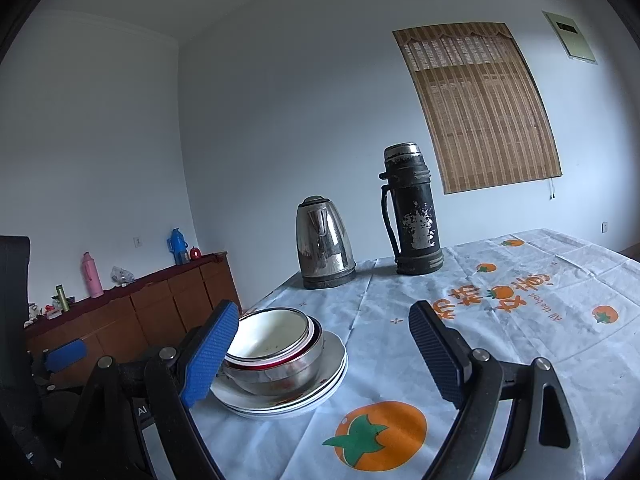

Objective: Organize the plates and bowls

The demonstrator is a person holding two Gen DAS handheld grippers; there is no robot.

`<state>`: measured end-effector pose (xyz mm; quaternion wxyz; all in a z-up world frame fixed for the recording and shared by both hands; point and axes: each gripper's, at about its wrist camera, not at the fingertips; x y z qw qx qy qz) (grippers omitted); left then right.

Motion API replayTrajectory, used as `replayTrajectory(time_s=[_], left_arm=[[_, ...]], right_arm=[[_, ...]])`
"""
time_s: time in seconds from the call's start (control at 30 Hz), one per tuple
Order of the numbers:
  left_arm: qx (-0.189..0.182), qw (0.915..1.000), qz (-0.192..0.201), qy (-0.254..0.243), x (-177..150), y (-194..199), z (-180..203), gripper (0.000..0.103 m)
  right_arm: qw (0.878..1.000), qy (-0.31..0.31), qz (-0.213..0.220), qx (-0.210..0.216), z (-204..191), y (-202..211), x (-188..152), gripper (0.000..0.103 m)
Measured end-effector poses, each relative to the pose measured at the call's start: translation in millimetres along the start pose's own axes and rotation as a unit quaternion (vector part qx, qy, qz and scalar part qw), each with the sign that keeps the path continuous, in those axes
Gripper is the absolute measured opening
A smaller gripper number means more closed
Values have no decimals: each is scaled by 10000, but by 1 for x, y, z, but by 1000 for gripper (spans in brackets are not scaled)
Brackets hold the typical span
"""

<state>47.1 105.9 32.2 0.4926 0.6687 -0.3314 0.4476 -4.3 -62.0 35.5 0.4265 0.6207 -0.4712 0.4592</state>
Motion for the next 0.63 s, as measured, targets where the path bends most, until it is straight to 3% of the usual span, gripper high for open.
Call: replayTrajectory(time_s=[0.4, 0.63], left_arm=[[-199, 9992, -290, 200, 0, -6, -3, 102], [-169, 9994, -248, 189, 0, -5, -3, 102]], right_arm=[[9999, -103, 68, -65, 5, 2, 1, 89], [9999, -74, 69, -87, 5, 1, 1, 89]])
Point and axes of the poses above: each gripper's, at about its wrist camera, not at the fingertips, and y roughly against the way its jaws point, z to its right, x to its top, and after that the axes turned 8 degrees about x, right-handed
